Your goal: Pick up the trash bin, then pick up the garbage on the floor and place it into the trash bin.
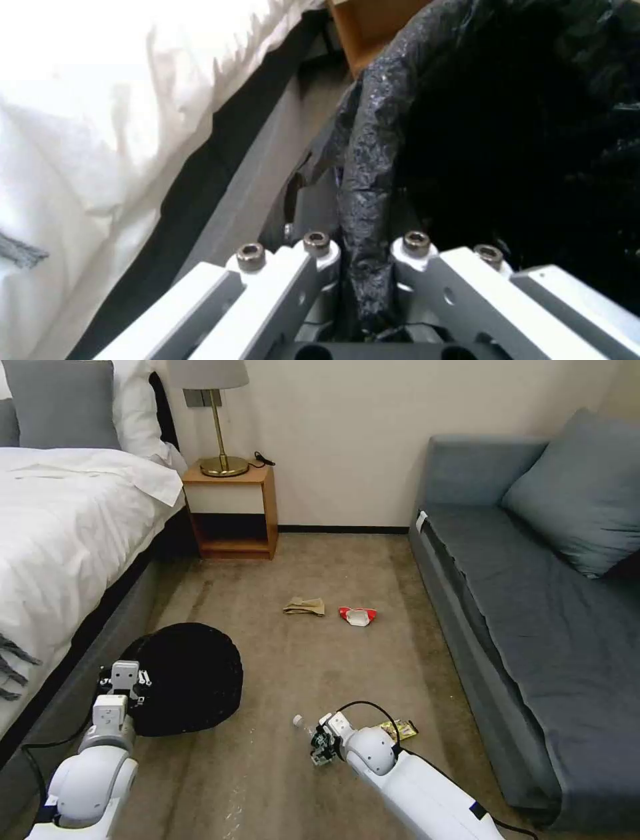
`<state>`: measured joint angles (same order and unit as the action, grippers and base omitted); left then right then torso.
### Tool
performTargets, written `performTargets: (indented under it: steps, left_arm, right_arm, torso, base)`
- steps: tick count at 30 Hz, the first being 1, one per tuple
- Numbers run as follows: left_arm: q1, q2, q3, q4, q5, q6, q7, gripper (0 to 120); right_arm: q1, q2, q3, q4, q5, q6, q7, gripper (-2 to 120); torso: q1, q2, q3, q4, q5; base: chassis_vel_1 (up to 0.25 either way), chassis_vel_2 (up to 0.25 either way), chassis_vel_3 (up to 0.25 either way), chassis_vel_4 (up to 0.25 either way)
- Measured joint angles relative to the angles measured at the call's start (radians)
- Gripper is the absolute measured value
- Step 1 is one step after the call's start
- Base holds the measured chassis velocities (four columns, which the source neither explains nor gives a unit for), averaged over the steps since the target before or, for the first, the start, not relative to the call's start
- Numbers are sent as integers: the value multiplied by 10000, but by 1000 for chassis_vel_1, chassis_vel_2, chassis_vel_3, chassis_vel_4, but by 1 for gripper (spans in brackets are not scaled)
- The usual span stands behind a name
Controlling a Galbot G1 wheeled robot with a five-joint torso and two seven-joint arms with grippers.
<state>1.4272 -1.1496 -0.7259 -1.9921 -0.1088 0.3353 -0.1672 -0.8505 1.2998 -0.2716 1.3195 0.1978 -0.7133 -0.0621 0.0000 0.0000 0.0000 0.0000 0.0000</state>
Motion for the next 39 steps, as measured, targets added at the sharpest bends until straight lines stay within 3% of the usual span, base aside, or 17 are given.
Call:
performTargets:
  steps: [15,27,35,38,39]
  left_arm:
    - [77,-131,-27,27,105,-26,19,3]
    - [228,-219,-121,-74,98,-85,40,3]
    - [251,-313,-64,-128,74,-194,41,3]
    - [247,-411,43,-161,20,-398,93,3]
    - [247,-411,43,-161,20,-398,93,3]
  right_arm:
    - [-127,0,98,-54,-118,143,-351,29]
    - [-211,-71,673,406,97,181,-371,25]
    - [2,-234,2280,2002,1789,148,-325,25]
    - [263,-337,2972,3347,3286,245,-192,25]
    - [263,-337,2972,3347,3286,245,-192,25]
  torso:
    - [0,0,0,0,0]
    - [0,-1,0,0,2]
    - [0,-1,0,0,1]
    - [0,-1,0,0,1]
    - [0,-1,0,0,1]
  base:
    - [0,0,0,0]
    - [0,0,0,0]
    - [0,0,0,0]
    - [0,0,0,0]
    - [0,0,0,0]
